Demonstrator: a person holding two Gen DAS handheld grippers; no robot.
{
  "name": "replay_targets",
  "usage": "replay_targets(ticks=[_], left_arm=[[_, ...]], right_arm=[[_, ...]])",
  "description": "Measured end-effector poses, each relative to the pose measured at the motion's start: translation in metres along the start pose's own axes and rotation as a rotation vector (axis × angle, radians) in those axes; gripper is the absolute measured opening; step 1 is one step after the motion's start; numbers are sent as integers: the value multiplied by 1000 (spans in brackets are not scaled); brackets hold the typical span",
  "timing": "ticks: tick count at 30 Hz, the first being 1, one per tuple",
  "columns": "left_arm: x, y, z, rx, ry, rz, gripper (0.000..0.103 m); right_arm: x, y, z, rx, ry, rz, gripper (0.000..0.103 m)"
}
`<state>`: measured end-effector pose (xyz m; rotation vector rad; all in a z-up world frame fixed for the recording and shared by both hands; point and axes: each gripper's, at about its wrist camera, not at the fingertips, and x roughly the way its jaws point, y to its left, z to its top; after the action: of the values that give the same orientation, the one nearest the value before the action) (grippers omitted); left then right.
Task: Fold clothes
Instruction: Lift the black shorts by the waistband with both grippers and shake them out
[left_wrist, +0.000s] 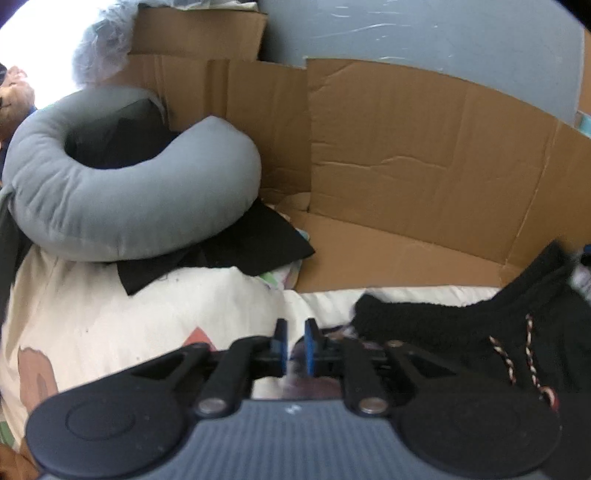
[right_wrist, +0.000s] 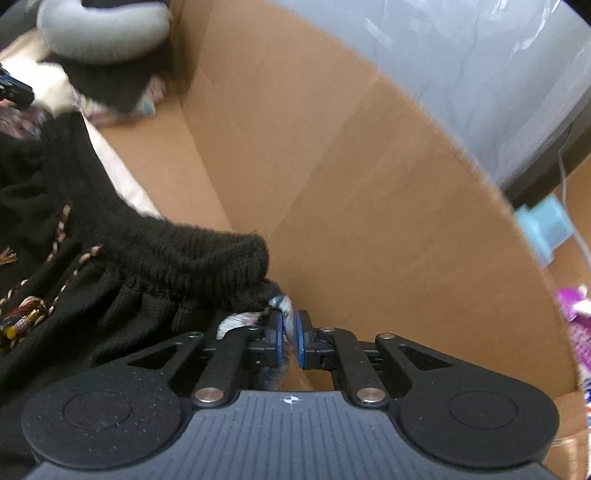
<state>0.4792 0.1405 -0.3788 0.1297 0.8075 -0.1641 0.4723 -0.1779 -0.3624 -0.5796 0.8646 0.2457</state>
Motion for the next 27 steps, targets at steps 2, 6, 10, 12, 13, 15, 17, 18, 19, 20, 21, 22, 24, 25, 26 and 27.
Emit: replay_targets(ticks=[2, 6, 10, 12, 13, 15, 17, 18, 19, 20, 21, 22, 24, 25, 26, 27], left_arm=[[-2, 3, -2, -34, -8, -5, 37], [-9, -4, -8, -23, -12, -16, 37], [-16, -17, -17, -44, -18, -31, 37], [-17, -31, -24, -30, -12, -33, 37], [-18, -38, -27, -22, -9, -43, 37], [-21, -50, -32, -10, -12, -63, 37], [-26, -60, -37, -8, -16, -73, 37], [-29, -65, -40, -10, -15, -80, 37], [-33, -70, -42, -14, -12, -90, 37], [-37, -75, -45, -15, -10, -100, 37], [-42, -80, -47, -16, -8, -111, 37], [-47, -84, -50, -19, -8, -119, 37], [-59, -94, -57, -30, -8, -129, 37], [-64, -98, -60, -36, -5, -137, 37], [-70, -103, -63, -40, -2, -145, 37], [-77, -107, -67, -41, 2, -151, 37]], right_arm=[[-4, -3, -4, 22, -8, -6, 24], [-14, -4, -13, 34, -20, 24, 26], [-19, -5, -25, 22, -24, 49, 26], [-19, -6, -32, 35, -16, 64, 26], [-18, -5, -34, 38, -12, 71, 26], [-19, -6, -41, 47, -7, 84, 26], [-26, -9, -51, 59, -7, 97, 26], [-30, -10, -55, 65, -7, 103, 26], [-33, -12, -60, 71, -7, 109, 26], [-37, -13, -65, 77, -6, 116, 26], [-41, -15, -70, 86, -5, 121, 26], [-46, -18, -76, 96, -2, 126, 26], [-57, -22, -87, 124, -1, 130, 26], [-63, -23, -94, 141, -3, 135, 26], [-70, -23, -101, 151, -7, 137, 26], [-77, -24, -108, 160, -10, 137, 26]])
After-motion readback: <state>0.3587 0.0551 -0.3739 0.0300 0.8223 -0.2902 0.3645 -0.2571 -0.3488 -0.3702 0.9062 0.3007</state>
